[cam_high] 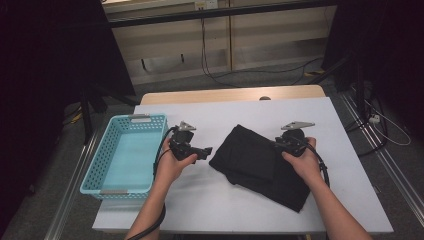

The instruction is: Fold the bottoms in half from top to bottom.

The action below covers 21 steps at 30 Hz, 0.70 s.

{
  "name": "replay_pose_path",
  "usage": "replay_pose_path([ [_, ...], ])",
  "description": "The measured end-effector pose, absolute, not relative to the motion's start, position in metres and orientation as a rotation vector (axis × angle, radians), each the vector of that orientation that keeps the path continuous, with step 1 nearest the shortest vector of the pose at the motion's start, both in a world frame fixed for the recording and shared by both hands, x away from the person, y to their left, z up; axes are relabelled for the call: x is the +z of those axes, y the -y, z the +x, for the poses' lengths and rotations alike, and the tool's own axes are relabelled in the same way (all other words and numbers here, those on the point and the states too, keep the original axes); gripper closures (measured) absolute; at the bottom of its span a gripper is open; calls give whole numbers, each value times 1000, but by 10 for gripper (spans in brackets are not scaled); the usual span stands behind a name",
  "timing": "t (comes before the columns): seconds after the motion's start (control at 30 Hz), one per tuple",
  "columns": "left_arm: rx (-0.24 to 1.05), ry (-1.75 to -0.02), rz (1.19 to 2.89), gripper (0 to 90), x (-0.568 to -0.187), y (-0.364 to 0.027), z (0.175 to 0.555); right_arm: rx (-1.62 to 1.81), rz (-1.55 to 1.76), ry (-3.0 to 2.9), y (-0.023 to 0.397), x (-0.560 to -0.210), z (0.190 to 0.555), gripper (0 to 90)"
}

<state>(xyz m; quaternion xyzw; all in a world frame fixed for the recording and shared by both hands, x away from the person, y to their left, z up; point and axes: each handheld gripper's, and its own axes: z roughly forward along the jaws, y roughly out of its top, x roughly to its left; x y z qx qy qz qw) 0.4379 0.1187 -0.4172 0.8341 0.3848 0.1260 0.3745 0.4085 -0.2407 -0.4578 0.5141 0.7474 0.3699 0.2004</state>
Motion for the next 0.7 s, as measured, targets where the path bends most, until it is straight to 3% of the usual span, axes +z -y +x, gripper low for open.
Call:
replay_pose_path([
  [0.23,313,-980,2136,66,-418,-117,439,1057,1413,-2131,241,-453,405,571],
  [0.33,310,-977,2144,66,-419,-116,438,1014,1428,-2156,241,-459,408,627],
  [0.37,314,-976,2144,66,-419,-115,438,1049,1440,-2160,241,-460,409,736],
  [0.43,310,-975,2141,66,-418,-116,438,1046,1393,-2193,239,-458,408,814],
  [0.7,304,-981,2132,66,-417,-119,439,1108,1391,-2174,245,-446,401,834],
])
